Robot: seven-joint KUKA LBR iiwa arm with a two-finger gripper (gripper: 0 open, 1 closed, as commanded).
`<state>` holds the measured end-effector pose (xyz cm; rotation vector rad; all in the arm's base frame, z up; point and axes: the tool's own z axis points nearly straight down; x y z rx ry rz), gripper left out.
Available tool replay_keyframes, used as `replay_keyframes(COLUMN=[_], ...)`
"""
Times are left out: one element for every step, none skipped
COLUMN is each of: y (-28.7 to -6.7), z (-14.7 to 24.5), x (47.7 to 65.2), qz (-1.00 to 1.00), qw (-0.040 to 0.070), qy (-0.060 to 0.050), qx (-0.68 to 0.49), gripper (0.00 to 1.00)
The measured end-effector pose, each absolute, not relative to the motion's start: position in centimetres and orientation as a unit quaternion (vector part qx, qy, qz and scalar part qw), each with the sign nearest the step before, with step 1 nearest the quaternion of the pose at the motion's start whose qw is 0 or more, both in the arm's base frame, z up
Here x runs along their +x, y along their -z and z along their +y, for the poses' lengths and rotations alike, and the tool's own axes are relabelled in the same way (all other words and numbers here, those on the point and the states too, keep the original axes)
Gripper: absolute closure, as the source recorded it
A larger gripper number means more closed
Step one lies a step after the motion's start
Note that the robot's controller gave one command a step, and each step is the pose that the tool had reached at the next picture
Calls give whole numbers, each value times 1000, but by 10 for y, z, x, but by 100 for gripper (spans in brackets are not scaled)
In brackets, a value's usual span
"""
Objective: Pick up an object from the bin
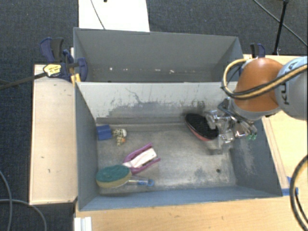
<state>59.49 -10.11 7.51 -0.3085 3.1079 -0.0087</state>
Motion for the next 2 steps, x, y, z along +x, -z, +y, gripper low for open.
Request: replay_keyframes(y=[-76,-76], z=[-73,-73], x=[592,592], qz=[1000,1000], qw=[7,8], qy=[2,2], qx=[26,27], gripper=[0,100])
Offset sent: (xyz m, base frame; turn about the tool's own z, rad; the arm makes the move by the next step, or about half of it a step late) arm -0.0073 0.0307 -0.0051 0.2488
